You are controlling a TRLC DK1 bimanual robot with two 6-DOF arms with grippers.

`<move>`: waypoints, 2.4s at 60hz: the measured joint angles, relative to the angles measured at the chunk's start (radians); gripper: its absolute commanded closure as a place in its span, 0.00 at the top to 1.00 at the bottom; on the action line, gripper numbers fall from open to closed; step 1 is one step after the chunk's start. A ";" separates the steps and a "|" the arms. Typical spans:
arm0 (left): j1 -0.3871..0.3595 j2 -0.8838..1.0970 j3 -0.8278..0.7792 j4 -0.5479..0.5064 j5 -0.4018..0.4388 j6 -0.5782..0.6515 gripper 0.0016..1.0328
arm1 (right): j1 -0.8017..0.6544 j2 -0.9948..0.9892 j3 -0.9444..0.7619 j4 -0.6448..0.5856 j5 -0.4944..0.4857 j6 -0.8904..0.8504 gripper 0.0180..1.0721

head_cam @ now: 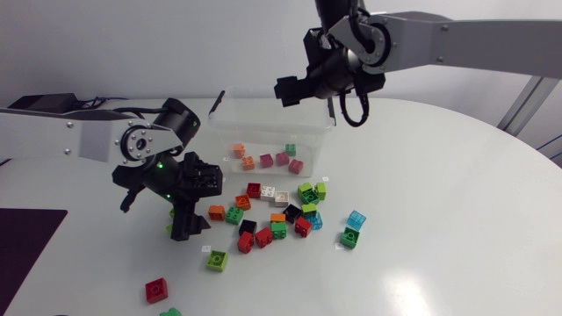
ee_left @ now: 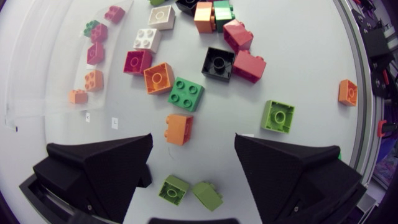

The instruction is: Place the duplo bricks in the container

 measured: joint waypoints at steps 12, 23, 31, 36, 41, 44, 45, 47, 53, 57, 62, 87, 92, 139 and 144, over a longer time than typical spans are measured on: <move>0.022 0.094 0.035 0.017 0.009 0.054 0.83 | 0.007 -0.161 -0.125 0.001 -0.002 -0.001 0.95; 0.024 0.162 0.053 0.076 0.011 0.069 0.83 | 0.027 -0.296 -0.315 0.003 -0.006 -0.016 0.95; 0.026 0.209 0.072 0.079 0.019 0.085 0.73 | 0.031 -0.393 -0.448 0.005 -0.009 -0.034 0.94; 0.029 0.222 0.079 0.079 0.029 0.092 0.61 | 0.031 -0.442 -0.506 0.005 -0.008 -0.041 0.92; 0.031 0.224 0.082 0.079 0.035 0.093 0.49 | 0.031 -0.492 -0.563 0.004 -0.008 -0.059 0.92; 0.031 0.224 0.084 0.080 0.038 0.093 0.40 | 0.031 -0.522 -0.600 0.003 -0.008 -0.070 0.92; 0.032 0.224 0.084 0.079 0.038 0.093 0.40 | 0.030 -0.529 -0.610 0.003 -0.008 -0.077 0.92; 0.032 0.224 0.085 0.079 0.038 0.093 0.40 | 0.028 -0.542 -0.631 0.002 -0.008 -0.088 0.92; 0.033 0.224 0.085 0.079 0.041 0.093 0.34 | 0.005 -0.554 -0.686 0.000 -0.009 -0.120 0.92; 0.037 0.224 0.085 0.076 0.042 0.092 0.28 | -0.019 -0.550 -0.719 0.000 -0.009 -0.142 0.92; 0.043 0.223 0.085 0.063 0.045 0.092 0.21 | -0.042 -0.544 -0.755 0.001 -0.009 -0.173 0.92; 0.043 0.040 0.059 0.022 0.048 0.030 0.21 | -0.192 -0.434 -0.839 0.073 -0.130 -0.354 0.82; 0.036 -0.030 0.041 0.019 0.048 -0.015 0.21 | -0.220 -0.394 -0.840 0.086 -0.150 -0.392 0.80; 0.016 -0.186 0.217 0.019 0.082 -0.460 0.21 | -0.246 -0.207 -0.879 0.208 -0.208 -0.479 0.58; 0.015 -0.175 0.256 0.047 0.082 -0.499 0.21 | -0.245 -0.190 -0.879 0.222 -0.208 -0.479 0.56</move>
